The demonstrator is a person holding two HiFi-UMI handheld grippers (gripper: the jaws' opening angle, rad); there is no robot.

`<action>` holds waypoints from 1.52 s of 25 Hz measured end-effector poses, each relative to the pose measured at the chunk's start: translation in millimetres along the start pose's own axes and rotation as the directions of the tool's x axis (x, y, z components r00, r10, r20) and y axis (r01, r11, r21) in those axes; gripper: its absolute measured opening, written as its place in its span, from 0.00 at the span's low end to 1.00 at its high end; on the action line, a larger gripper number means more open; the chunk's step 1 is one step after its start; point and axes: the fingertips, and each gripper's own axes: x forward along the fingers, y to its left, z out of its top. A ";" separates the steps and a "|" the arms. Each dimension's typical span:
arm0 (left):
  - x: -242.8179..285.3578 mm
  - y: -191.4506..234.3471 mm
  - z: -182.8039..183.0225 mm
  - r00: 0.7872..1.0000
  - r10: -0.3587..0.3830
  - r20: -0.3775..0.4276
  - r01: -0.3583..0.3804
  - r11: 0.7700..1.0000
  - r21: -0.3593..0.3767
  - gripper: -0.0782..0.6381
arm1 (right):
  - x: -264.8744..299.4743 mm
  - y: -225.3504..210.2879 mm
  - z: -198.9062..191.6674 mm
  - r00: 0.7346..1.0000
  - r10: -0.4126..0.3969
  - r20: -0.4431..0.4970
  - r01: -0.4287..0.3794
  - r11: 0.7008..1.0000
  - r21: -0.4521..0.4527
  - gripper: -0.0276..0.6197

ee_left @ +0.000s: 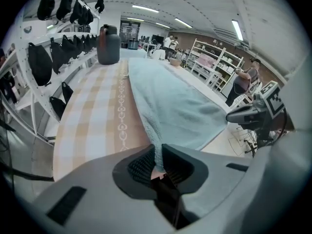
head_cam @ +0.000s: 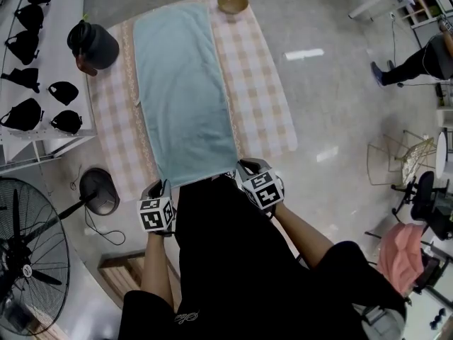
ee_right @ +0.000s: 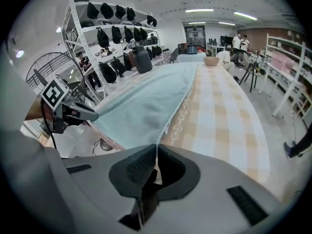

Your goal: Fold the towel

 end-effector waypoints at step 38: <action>-76.7 -5.3 178.9 0.954 0.011 0.299 -0.051 0.991 0.125 0.16 | -75.6 -23.0 155.1 0.953 0.020 0.303 -0.012 1.000 -0.028 0.07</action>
